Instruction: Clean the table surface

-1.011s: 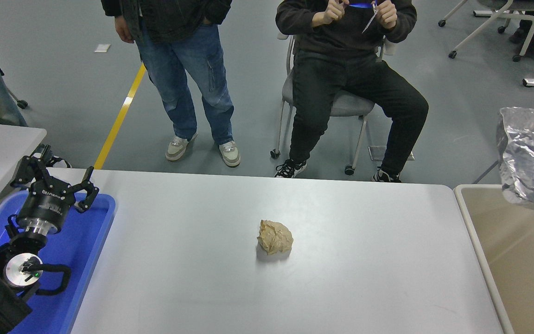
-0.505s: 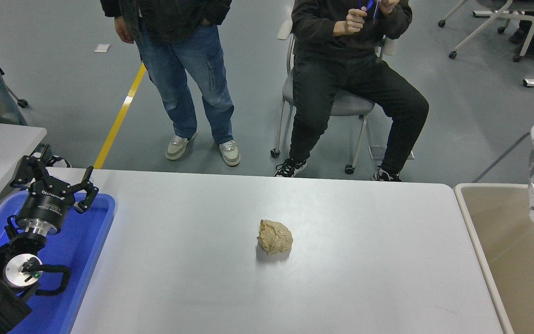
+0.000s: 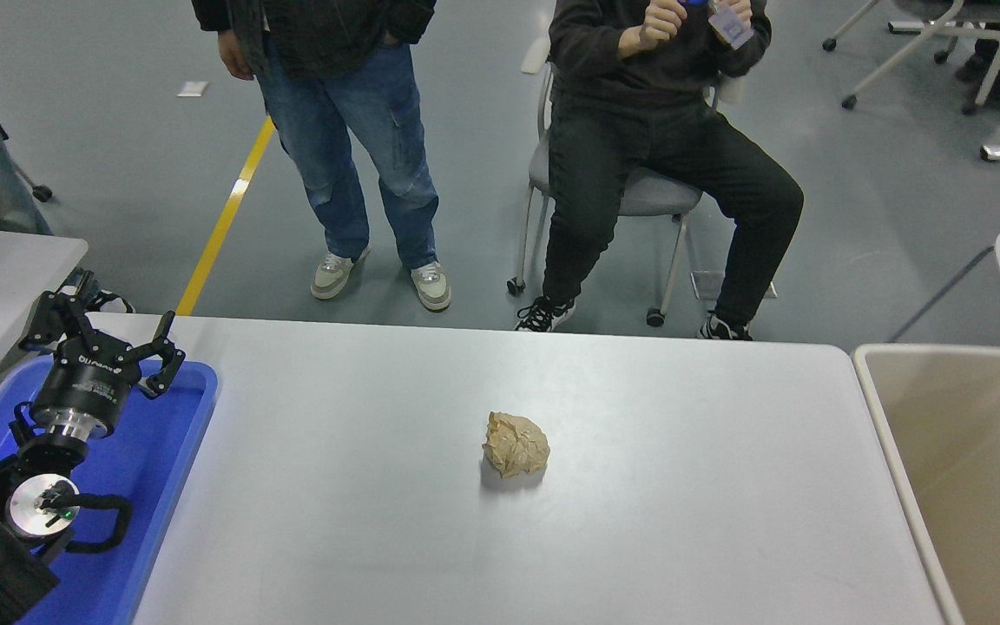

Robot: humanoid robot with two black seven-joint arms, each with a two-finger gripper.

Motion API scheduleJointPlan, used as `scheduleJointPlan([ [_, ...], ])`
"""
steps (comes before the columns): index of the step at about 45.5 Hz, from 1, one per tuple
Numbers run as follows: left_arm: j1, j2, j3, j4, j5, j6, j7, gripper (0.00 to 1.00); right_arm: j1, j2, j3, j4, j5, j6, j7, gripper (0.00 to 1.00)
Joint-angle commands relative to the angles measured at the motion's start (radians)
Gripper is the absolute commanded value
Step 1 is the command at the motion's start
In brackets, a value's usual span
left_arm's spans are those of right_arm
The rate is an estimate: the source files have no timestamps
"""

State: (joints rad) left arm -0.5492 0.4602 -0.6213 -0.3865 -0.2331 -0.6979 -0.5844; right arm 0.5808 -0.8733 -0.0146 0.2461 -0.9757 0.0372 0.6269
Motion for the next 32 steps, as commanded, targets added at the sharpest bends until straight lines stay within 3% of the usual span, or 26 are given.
scheduleJointPlan([
  [1,0.0,0.0,0.0,0.0,0.0,0.0,0.0,1.0,-0.053,0.137,-0.082,-0.186,0.002,-0.094,0.03,0.0],
  [20,0.0,0.0,0.0,0.0,0.0,0.0,0.0,1.0,-0.062,0.284,-0.148,-0.323,0.012,-0.149,0.011,0.0],
  [32,0.0,0.0,0.0,0.0,0.0,0.0,0.0,1.0,-0.068,0.298,-0.212,-0.335,0.043,-0.161,-0.041,0.0],
])
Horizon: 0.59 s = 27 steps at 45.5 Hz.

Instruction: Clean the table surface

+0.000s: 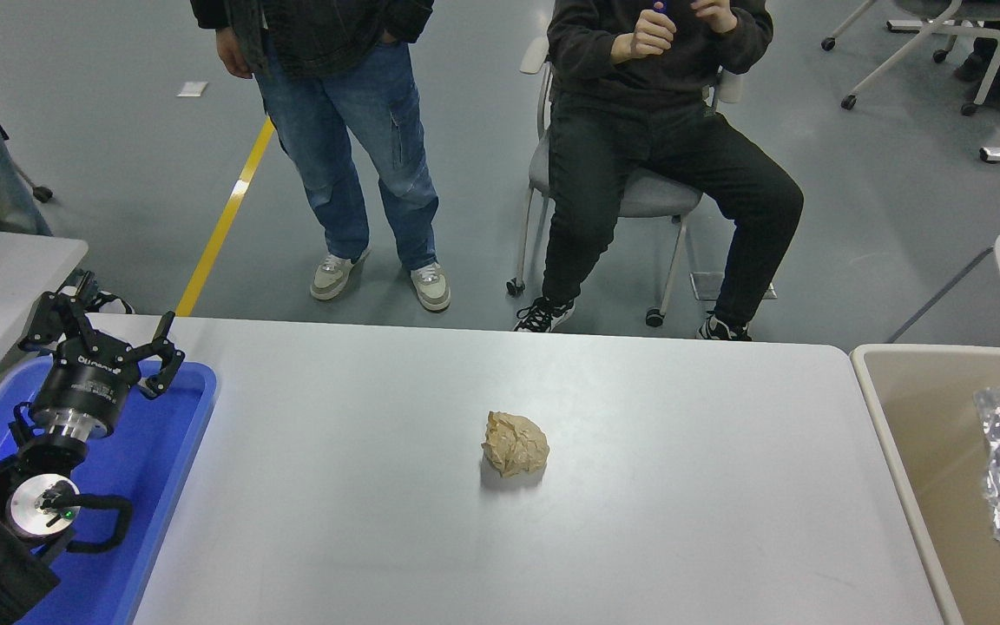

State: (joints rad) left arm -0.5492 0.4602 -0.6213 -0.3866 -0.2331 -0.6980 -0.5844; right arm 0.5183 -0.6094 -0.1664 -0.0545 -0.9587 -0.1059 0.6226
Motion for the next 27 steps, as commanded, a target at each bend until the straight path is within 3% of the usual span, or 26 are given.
scheduleJointPlan([
  [1,0.0,0.0,0.0,0.0,0.0,0.0,0.0,1.0,-0.007,0.034,-0.067,-0.034,0.032,-0.02,-0.041,0.0],
  [27,0.0,0.0,0.0,0.0,0.0,0.0,0.0,1.0,-0.011,0.034,-0.122,-0.036,0.06,-0.037,-0.07,0.0],
])
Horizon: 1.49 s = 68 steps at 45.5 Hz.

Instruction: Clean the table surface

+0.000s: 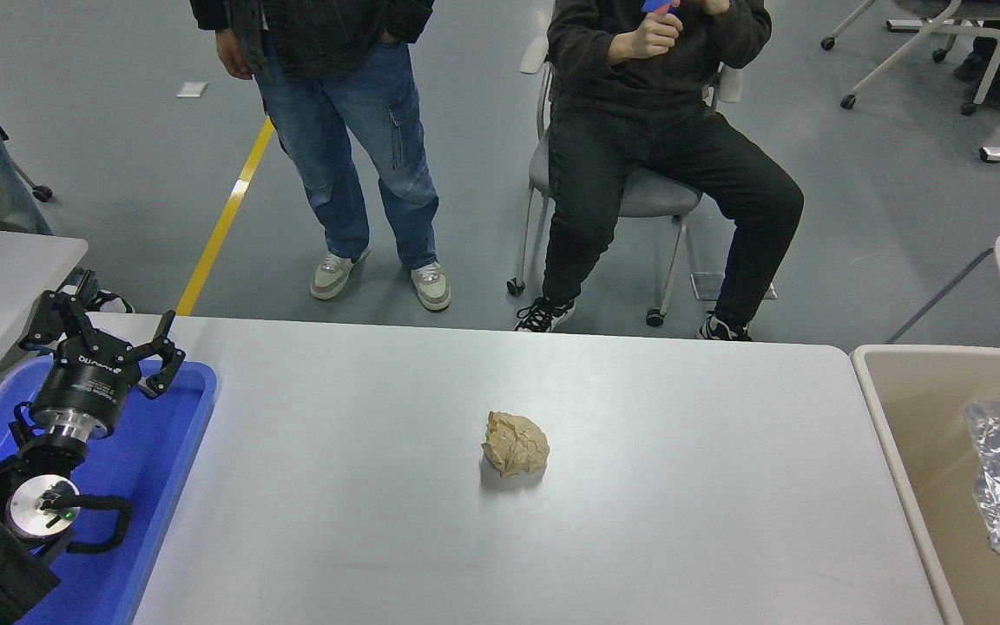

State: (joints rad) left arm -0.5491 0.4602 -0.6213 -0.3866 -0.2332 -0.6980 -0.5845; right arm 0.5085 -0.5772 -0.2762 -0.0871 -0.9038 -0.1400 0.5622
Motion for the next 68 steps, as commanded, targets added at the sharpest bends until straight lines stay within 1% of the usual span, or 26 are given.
scheduleJointPlan([
  [1,0.0,0.0,0.0,0.0,0.0,0.0,0.0,1.0,0.001,0.002,-0.011,-0.003,0.005,-0.004,-0.011,0.0],
  [5,0.0,0.0,0.0,0.0,0.0,0.0,0.0,1.0,0.001,0.0,-0.011,-0.003,0.005,-0.004,-0.01,0.01],
  [6,0.0,0.0,0.0,0.0,0.0,0.0,0.0,1.0,0.001,0.0,-0.011,-0.002,0.005,-0.004,-0.01,0.04],
  [7,0.0,0.0,0.0,0.0,0.0,0.0,0.0,1.0,0.001,0.0,-0.011,-0.003,0.005,-0.004,-0.01,0.1],
  [8,0.0,0.0,0.0,0.0,0.0,0.0,0.0,1.0,0.001,0.0,-0.011,-0.003,0.005,-0.004,-0.01,0.2],
  [9,0.0,0.0,0.0,0.0,0.0,0.0,0.0,1.0,0.001,0.0,-0.012,-0.003,0.005,-0.004,-0.01,0.34],
  [10,0.0,0.0,0.0,0.0,0.0,0.0,0.0,1.0,0.001,0.0,-0.014,-0.003,0.005,-0.004,-0.01,0.51],
  [12,0.0,0.0,0.0,0.0,0.0,0.0,0.0,1.0,0.007,-0.001,-0.012,-0.005,0.005,-0.004,-0.01,0.87],
  [13,0.0,0.0,0.0,0.0,0.0,0.0,0.0,1.0,0.008,-0.001,-0.009,-0.005,0.005,-0.004,-0.01,1.0],
  [22,0.0,0.0,0.0,0.0,0.0,0.0,0.0,1.0,0.01,-0.001,-0.003,-0.01,0.012,-0.006,-0.01,1.0],
  [29,0.0,0.0,0.0,0.0,0.0,0.0,0.0,1.0,0.01,-0.003,-0.009,-0.01,0.098,-0.004,-0.008,1.0],
  [37,0.0,0.0,0.0,0.0,0.0,0.0,0.0,1.0,0.01,-0.007,-0.005,-0.01,0.146,-0.004,-0.008,1.0],
  [51,0.0,0.0,0.0,0.0,0.0,0.0,0.0,1.0,0.025,-0.015,0.005,-0.011,0.325,0.005,-0.01,0.99],
  [55,0.0,0.0,0.0,0.0,0.0,0.0,0.0,1.0,0.053,-0.026,0.005,-0.01,0.388,0.013,-0.01,0.99],
  [60,0.0,0.0,0.0,0.0,0.0,0.0,0.0,1.0,0.084,-0.027,0.006,-0.01,0.425,0.016,-0.011,0.99],
  [68,0.001,0.0,0.0,0.0,0.0,0.0,0.0,1.0,0.094,-0.053,0.032,-0.01,0.523,0.022,-0.015,0.99],
])
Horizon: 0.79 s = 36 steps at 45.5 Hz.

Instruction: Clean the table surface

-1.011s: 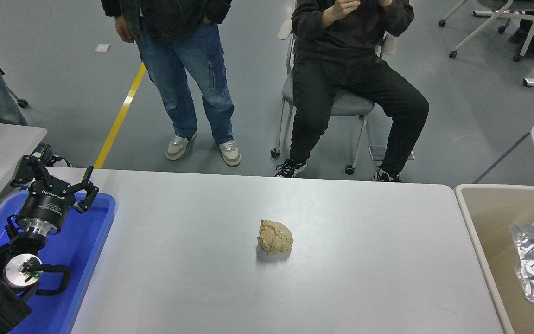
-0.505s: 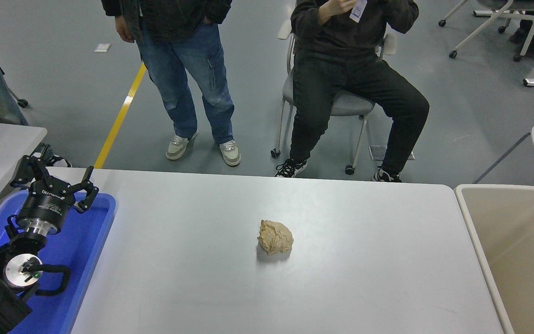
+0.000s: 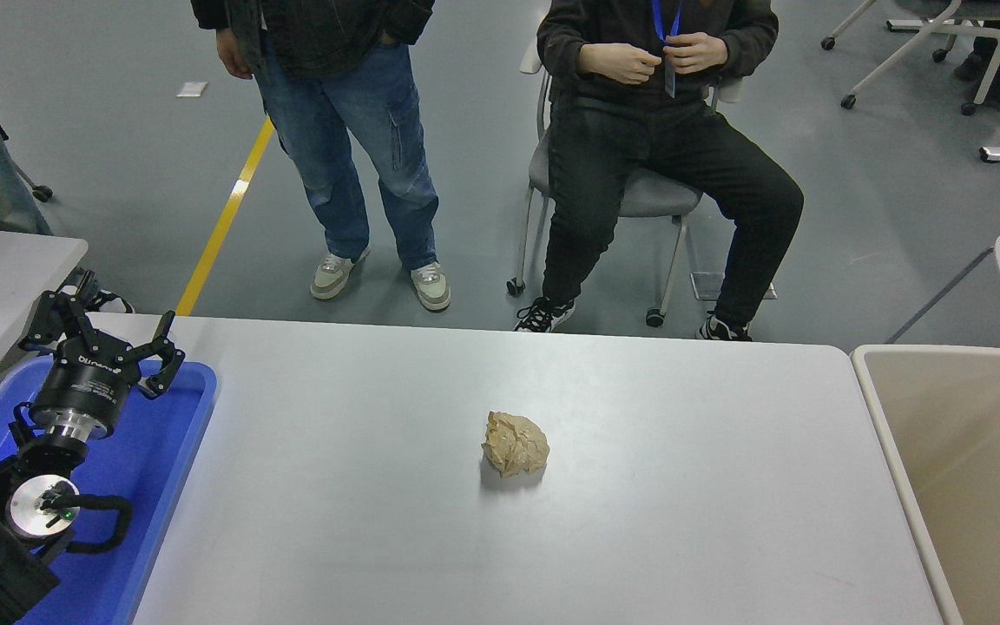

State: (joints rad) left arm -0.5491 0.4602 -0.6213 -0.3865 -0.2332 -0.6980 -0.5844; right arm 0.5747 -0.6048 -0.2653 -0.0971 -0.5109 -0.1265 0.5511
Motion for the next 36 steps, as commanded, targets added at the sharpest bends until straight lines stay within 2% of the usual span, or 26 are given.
scheduleJointPlan([
  [1,0.0,0.0,0.0,0.0,0.0,0.0,0.0,1.0,0.031,-0.033,0.021,0.0,0.147,0.011,-0.003,0.99],
  [10,0.0,0.0,0.0,0.0,0.0,0.0,0.0,1.0,0.048,-0.073,0.043,0.013,0.239,0.051,-0.002,0.99],
  [18,0.0,0.0,0.0,0.0,0.0,0.0,0.0,1.0,0.076,-0.124,0.265,0.074,0.241,0.122,-0.005,0.99],
  [28,0.0,0.0,0.0,0.0,0.0,0.0,0.0,1.0,0.091,-0.144,0.713,0.243,0.239,0.24,-0.135,0.98],
  [36,0.0,0.0,0.0,0.0,0.0,0.0,0.0,1.0,0.083,-0.139,0.946,0.303,0.256,0.298,-0.224,0.98],
])
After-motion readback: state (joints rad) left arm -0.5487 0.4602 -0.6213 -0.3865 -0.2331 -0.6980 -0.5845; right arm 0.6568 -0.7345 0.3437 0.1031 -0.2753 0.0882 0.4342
